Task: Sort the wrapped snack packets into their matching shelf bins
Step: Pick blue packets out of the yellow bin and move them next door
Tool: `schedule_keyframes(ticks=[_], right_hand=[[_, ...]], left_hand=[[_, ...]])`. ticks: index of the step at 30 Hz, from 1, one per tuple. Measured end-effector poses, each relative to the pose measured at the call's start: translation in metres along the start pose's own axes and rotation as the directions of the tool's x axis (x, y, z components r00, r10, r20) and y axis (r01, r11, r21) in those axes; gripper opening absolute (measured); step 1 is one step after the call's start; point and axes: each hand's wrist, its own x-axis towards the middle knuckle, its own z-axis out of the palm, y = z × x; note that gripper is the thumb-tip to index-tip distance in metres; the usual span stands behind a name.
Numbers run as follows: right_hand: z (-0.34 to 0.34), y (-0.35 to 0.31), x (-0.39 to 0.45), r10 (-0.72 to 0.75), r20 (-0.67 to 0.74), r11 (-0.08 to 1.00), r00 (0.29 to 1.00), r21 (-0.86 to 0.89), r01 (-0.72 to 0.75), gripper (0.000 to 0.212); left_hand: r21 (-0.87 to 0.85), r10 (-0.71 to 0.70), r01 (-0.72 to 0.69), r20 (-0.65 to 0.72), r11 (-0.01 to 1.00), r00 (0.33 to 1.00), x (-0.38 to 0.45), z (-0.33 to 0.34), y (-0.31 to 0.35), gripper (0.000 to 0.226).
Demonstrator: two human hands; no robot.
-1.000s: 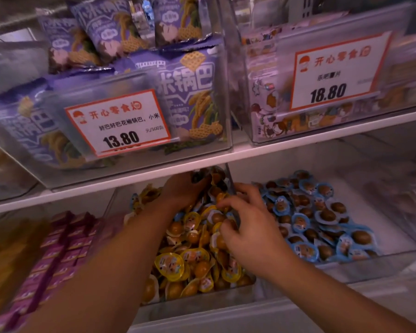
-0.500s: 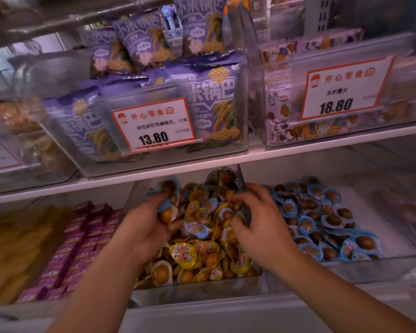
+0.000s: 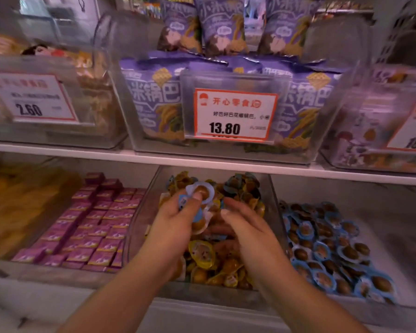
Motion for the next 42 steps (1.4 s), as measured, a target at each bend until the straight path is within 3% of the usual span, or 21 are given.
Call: schedule_keyframes(ticks=[2, 3, 5, 7, 10, 13, 15, 17, 20, 23, 27, 30, 33, 38, 42], right_hand=[[0.004, -0.002, 0.008, -0.008, 0.011, 1.0, 1.0, 0.011, 0.008, 0.03], [0.004, -0.001, 0.012, -0.063, -0.017, 0.996, 0.998, -0.063, 0.062, 0.031], [0.003, -0.003, 0.018, -0.22, -0.082, 0.946, 0.972, -0.259, 0.192, 0.028], [0.002, -0.006, 0.022, -0.277, -0.145, 0.935, 0.95, -0.268, 0.232, 0.025], [0.004, -0.009, 0.021, -0.097, -0.175, 0.994, 0.98, 0.038, 0.105, 0.016], [0.007, -0.018, 0.011, 0.131, 0.139, 0.861, 0.982, 0.475, -0.182, 0.032], [0.005, -0.022, 0.003, 0.12, 0.27, 0.759, 0.955, 0.596, -0.264, 0.037], [0.0, -0.025, -0.001, 0.121, 0.248, 0.742, 0.961, 0.62, -0.253, 0.036], [-0.018, -0.027, -0.007, 0.141, 0.146, 0.792, 0.979, 0.577, -0.2, 0.035], [-0.05, -0.034, -0.008, 0.101, 0.04, 0.825, 0.994, 0.554, -0.106, 0.039], [-0.106, -0.038, -0.003, 0.109, -0.077, 0.917, 0.991, 0.392, -0.071, 0.034], [-0.152, -0.038, 0.002, 0.115, -0.302, 0.993, 0.946, 0.032, -0.11, 0.038], [-0.183, -0.043, 0.006, 0.096, -0.47, 0.943, 0.877, -0.239, -0.231, 0.05], [-0.193, -0.046, 0.01, 0.023, -0.53, 0.951, 0.847, -0.25, -0.182, 0.044], [-0.17, -0.037, 0.013, -0.195, -0.48, 0.957, 0.855, -0.286, 0.058, 0.03]], left_hand=[[0.193, 0.162, -0.16, 0.007, 0.968, 0.987, 0.007, -0.003, -0.005, 0.019], [0.26, 0.206, -0.204, 0.021, 0.944, 0.978, 0.011, -0.005, -0.008, 0.017], [0.338, 0.242, -0.24, 0.035, 0.91, 0.97, 0.019, -0.01, -0.012, 0.015], [0.394, 0.266, -0.251, 0.018, 0.884, 0.964, 0.024, -0.014, -0.012, 0.016], [0.37, 0.316, -0.31, 0.046, 0.876, 0.948, 0.018, -0.013, -0.008, 0.025], [0.401, 0.372, -0.43, 0.217, 0.808, 0.902, 0.0, -0.003, -0.005, 0.023], [0.55, 0.423, -0.551, 0.353, 0.628, 0.835, -0.011, 0.005, -0.005, 0.036], [0.646, 0.445, -0.608, 0.424, 0.462, 0.789, -0.015, 0.011, -0.006, 0.062], [0.614, 0.352, -0.575, 0.456, 0.541, 0.818, -0.02, 0.015, -0.003, 0.09], [0.563, 0.352, -0.617, 0.513, 0.55, 0.783, -0.019, 0.012, -0.008, 0.075], [0.69, 0.284, -0.626, 0.558, 0.363, 0.78, -0.007, 0.003, -0.014, 0.053], [0.774, 0.178, -0.576, 0.548, 0.263, 0.817, 0.003, -0.005, -0.02, 0.054], [0.827, 0.131, -0.538, 0.523, 0.162, 0.842, 0.014, -0.015, -0.024, 0.058], [0.874, 0.112, -0.458, 0.445, 0.162, 0.888, 0.021, -0.015, -0.024, 0.057], [0.862, 0.072, -0.472, 0.467, 0.186, 0.881, 0.015, -0.007, -0.014, 0.051]])
